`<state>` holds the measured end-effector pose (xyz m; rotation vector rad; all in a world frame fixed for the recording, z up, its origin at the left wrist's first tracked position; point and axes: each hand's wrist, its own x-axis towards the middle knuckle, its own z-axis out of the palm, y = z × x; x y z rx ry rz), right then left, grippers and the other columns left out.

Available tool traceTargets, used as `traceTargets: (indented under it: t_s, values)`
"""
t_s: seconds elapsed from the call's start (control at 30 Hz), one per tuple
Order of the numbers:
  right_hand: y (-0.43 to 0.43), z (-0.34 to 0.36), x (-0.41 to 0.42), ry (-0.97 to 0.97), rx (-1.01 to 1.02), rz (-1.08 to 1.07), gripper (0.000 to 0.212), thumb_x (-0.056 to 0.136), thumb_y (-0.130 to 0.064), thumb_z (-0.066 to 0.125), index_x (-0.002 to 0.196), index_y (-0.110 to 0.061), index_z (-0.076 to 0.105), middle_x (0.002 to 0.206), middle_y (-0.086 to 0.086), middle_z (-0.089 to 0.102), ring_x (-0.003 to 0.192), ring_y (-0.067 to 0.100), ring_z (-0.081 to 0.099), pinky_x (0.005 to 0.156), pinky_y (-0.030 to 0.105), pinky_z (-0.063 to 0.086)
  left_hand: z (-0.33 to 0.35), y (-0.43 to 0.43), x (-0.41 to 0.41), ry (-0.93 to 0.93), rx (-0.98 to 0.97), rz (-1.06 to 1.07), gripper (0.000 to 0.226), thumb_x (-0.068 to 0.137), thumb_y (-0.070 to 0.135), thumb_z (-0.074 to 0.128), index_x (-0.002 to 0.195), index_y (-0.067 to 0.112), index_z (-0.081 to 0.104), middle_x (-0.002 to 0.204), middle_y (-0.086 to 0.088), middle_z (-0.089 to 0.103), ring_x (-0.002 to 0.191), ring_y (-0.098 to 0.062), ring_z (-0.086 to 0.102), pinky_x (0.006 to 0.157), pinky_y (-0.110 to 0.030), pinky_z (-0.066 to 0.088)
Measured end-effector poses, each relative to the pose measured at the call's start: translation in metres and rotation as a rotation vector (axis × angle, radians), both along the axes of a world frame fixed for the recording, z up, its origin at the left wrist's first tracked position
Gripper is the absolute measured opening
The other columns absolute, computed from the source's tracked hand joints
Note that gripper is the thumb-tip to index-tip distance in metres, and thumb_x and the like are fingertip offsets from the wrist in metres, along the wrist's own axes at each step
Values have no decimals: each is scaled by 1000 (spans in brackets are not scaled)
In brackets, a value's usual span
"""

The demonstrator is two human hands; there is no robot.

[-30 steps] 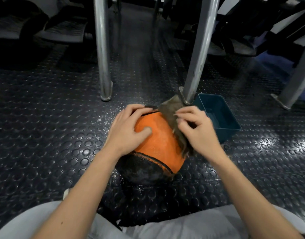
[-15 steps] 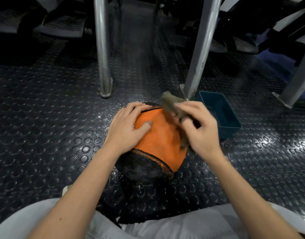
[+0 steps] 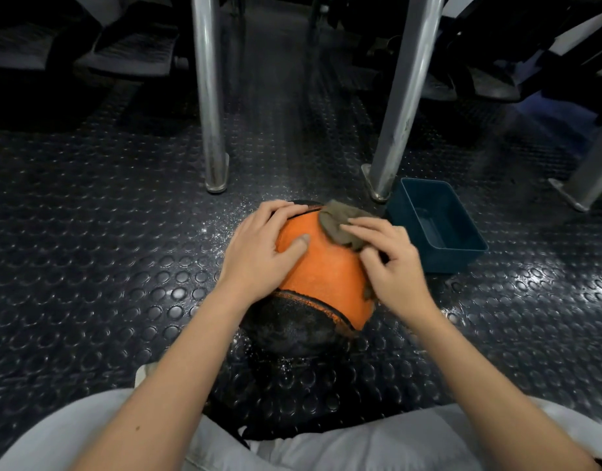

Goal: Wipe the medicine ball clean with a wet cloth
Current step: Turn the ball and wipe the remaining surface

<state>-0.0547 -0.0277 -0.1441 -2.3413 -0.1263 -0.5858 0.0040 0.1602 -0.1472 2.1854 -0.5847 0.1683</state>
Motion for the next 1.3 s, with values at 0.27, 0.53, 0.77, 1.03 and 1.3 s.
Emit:
traceTargets:
  t_s: [0.27,0.53,0.77,1.03,1.3]
  values:
    - [12,21,0,19,46,-68,37,86,-8,45,111,-22,68,109,-16,59,103,10,47,92,9,30,0,4,0,8,-4,27,66,72,62,29,128,35,51,124,24,39,114,3,34,98,-25,25]
    - [-16,-2,9,294,272,-234,33,92,-3,44,113,-14,67,110,-8,62,101,7,55,87,14,40,6,5,-1,106,16,-57,72,67,71,34,131,41,45,129,24,35,123,-1,30,108,-30,22]
    - [13,26,1,79,-33,-93,24,88,-23,54,105,-26,71,103,-14,63,96,14,50,90,17,35,15,24,-1,327,60,-319,100,41,72,62,131,58,19,135,42,12,126,12,7,117,-37,6]
    - [-20,14,16,320,222,-256,24,90,-12,54,105,-23,69,100,-10,63,108,13,58,92,26,41,18,21,-3,342,124,-374,103,41,75,63,132,59,16,141,37,11,136,4,3,118,-41,3]
    - [18,26,-11,-86,-275,85,25,87,-24,50,98,-23,73,98,-14,63,88,10,41,82,19,34,19,22,-7,346,21,-289,99,40,72,62,129,56,21,125,51,10,129,8,12,118,-40,6]
